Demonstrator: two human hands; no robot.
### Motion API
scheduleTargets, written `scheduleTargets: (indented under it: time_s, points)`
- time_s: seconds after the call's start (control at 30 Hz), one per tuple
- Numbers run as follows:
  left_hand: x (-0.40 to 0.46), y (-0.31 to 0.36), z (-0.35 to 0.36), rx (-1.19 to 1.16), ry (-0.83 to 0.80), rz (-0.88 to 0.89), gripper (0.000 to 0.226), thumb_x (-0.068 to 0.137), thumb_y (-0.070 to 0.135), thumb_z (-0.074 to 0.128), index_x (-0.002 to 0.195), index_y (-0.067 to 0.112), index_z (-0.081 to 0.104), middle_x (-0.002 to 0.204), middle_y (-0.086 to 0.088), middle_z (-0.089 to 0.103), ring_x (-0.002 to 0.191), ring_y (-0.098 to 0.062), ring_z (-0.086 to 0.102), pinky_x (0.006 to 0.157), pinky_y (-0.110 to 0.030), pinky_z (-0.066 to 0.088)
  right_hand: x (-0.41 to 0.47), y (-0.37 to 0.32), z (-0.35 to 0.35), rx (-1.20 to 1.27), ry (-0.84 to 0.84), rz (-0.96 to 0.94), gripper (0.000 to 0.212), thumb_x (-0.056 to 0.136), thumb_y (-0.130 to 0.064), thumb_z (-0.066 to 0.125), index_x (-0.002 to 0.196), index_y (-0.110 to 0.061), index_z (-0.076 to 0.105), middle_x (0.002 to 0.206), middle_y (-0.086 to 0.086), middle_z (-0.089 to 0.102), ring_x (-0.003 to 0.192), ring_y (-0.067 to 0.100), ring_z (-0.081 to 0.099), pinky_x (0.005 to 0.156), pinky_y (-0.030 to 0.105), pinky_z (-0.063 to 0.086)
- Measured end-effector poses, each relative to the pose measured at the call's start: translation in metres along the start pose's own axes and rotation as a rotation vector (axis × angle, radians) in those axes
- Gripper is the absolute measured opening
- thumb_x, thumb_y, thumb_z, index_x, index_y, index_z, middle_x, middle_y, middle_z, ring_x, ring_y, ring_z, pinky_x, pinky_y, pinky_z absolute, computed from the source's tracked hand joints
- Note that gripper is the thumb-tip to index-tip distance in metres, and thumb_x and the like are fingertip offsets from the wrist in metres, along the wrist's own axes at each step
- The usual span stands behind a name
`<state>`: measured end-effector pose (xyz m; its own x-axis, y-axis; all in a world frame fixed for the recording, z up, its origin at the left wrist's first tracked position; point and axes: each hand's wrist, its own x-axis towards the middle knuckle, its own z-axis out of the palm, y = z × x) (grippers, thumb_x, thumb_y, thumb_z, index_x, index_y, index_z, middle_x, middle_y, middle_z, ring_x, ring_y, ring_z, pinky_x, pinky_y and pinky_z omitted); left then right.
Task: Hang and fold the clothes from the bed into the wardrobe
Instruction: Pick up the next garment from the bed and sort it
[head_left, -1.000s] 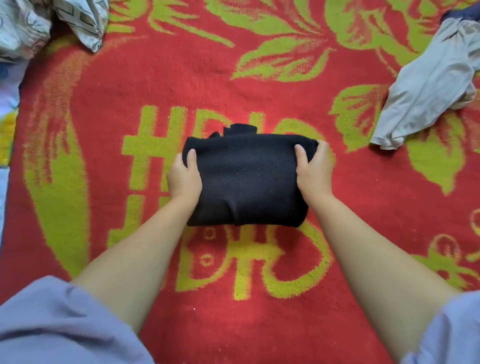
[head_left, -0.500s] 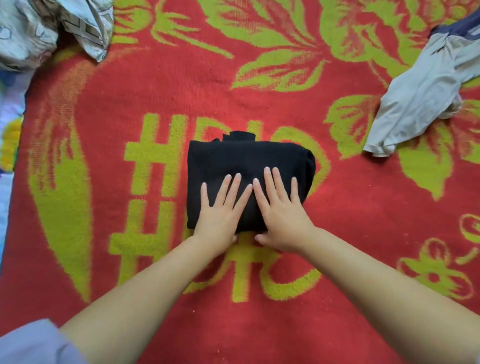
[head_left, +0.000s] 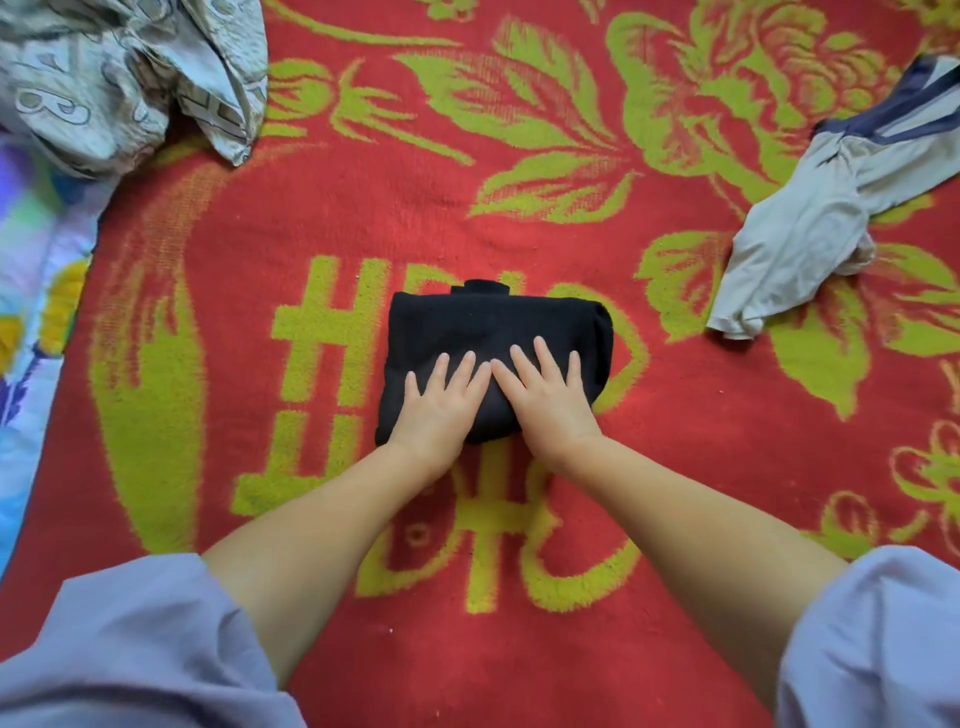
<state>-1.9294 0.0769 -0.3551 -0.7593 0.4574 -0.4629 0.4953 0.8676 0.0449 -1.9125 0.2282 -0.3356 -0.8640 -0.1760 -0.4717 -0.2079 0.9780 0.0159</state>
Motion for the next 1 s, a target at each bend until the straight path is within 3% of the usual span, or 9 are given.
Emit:
scheduleTargets:
  time_s: [0.2,0.37,0.53,0.77,1.0]
  points:
    - [-0.023,-0.016,-0.093,-0.021,0.042,-0.03,0.087,0.089,-0.003,0.056,0.152,0.015,-0.002,0.16,-0.005,0.004,0.146,-0.034,0.009,0.112,-0.056,0.025,-0.02,-0.001,-0.089,0.129,0.011,0.015,0.083,0.091,0.008,0.049,0.154,-0.023,0.004,0.16,0.003,0.01,0.147,0.033,0.006,0.115,0.051,0.023]
    - [-0.094,-0.035,-0.167,0.054,0.124,-0.103,0.089,0.09,0.001,0.058,0.152,0.013,-0.005,0.161,-0.005,0.001,0.146,-0.034,0.008,0.112,-0.055,0.025,-0.062,-0.028,-0.174,0.056,0.115,-0.083,0.079,0.093,0.001,0.051,0.154,-0.021,0.005,0.161,0.004,0.008,0.147,0.034,0.004,0.115,0.051,0.023]
    - [-0.194,-0.058,-0.21,0.023,0.197,-0.301,0.085,0.091,-0.004,0.051,0.152,0.014,-0.005,0.161,-0.006,0.0,0.146,-0.034,0.006,0.113,-0.057,0.023,-0.102,-0.085,-0.243,-0.045,0.221,-0.272,0.081,0.093,0.003,0.049,0.154,-0.021,0.002,0.161,0.003,0.005,0.147,0.034,0.002,0.116,0.052,0.02]
    - [-0.375,-0.056,-0.196,-0.069,0.235,-0.714,0.078,0.094,-0.003,0.046,0.153,0.015,-0.003,0.161,-0.006,0.002,0.146,-0.035,0.009,0.113,-0.058,0.022,-0.184,-0.203,-0.276,-0.208,0.282,-0.673,0.085,0.092,0.003,0.05,0.154,-0.023,-0.002,0.161,0.001,0.001,0.148,0.033,0.0,0.117,0.051,0.019]
    - [-0.562,-0.003,-0.138,-0.255,0.191,-1.076,0.084,0.092,-0.003,0.051,0.153,0.013,-0.005,0.161,-0.007,-0.002,0.146,-0.035,0.005,0.114,-0.058,0.018,-0.303,-0.325,-0.243,-0.329,0.274,-1.085,0.08,0.094,0.003,0.045,0.154,-0.024,-0.001,0.161,0.0,0.001,0.148,0.031,-0.001,0.118,0.049,0.017]
